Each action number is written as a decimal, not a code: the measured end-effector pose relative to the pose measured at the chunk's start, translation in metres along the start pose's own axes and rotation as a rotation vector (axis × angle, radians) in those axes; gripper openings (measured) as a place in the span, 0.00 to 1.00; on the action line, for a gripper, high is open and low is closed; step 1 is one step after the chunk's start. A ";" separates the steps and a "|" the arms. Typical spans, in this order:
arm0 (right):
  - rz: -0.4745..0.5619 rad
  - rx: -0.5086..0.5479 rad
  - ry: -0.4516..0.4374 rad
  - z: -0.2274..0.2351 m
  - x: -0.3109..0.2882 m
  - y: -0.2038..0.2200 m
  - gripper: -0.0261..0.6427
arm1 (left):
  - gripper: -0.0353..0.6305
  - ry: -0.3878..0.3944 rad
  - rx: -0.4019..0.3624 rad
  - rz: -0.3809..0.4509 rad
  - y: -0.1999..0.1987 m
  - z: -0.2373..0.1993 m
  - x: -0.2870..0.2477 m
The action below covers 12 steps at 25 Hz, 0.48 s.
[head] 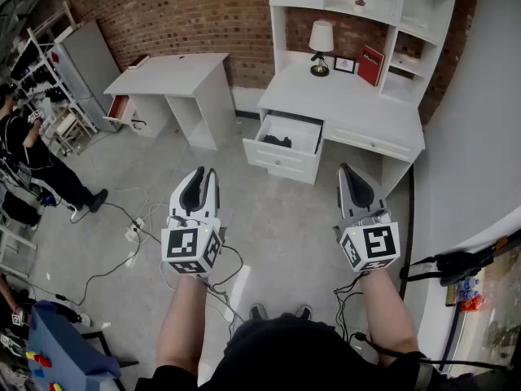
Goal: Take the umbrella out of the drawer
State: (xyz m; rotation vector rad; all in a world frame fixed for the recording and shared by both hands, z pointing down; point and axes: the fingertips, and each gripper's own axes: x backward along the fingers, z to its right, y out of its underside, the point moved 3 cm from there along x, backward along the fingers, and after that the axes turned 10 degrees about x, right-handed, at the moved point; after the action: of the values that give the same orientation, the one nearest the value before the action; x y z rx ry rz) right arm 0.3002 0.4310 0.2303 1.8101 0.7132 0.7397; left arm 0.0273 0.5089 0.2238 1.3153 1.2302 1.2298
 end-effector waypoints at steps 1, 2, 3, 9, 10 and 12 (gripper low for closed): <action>0.001 0.000 -0.001 0.003 0.001 0.001 0.04 | 0.16 -0.001 0.000 0.002 0.000 0.004 -0.001; 0.002 0.001 -0.002 0.006 0.003 0.002 0.04 | 0.16 -0.002 0.000 0.004 0.000 0.008 -0.002; 0.002 0.001 -0.004 0.009 0.004 0.003 0.04 | 0.16 -0.003 0.000 0.006 0.001 0.011 -0.003; 0.007 -0.004 -0.007 0.022 0.009 0.014 0.04 | 0.16 -0.016 0.011 0.018 0.005 0.027 -0.004; 0.008 -0.006 -0.010 0.024 0.010 0.016 0.04 | 0.16 -0.022 0.017 0.024 0.004 0.029 -0.003; -0.001 -0.011 -0.025 0.027 0.009 0.020 0.07 | 0.16 -0.036 0.026 0.040 0.004 0.030 0.001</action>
State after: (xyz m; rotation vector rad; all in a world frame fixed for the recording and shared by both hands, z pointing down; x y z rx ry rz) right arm 0.3294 0.4161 0.2425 1.8060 0.6923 0.7182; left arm 0.0576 0.5095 0.2252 1.3815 1.2037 1.2170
